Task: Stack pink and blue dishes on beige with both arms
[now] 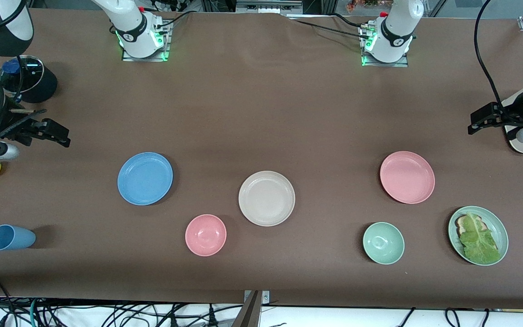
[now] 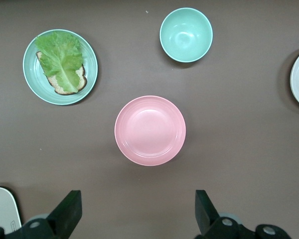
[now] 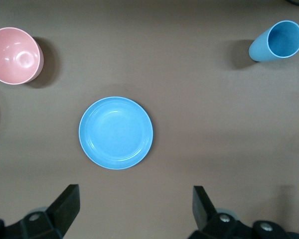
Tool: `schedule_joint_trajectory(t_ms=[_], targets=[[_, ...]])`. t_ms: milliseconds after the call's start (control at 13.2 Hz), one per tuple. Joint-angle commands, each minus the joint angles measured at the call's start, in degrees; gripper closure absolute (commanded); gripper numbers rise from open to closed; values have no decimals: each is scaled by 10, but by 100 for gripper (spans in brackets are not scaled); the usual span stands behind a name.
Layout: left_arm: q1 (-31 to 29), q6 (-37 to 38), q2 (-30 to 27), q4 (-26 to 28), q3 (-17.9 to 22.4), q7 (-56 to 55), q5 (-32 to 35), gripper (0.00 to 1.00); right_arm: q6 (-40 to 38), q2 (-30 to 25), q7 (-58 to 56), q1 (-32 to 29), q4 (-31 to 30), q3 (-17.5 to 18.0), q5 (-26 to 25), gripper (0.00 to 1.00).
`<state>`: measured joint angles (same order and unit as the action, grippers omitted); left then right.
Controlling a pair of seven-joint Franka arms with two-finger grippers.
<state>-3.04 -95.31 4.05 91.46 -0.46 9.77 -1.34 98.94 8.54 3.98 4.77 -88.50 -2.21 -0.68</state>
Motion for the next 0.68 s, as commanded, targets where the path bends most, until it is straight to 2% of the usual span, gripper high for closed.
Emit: schedule_joint_trajectory(t_ms=[0,605], targets=[[-1,9,-8,-1,-1,6,-14,0,-2,-6,6,-1,-6,2,-8,0],[-1,9,-8,-1,-1,6,-14,0,0,-9,-2,-4,-28,-12,2,0]])
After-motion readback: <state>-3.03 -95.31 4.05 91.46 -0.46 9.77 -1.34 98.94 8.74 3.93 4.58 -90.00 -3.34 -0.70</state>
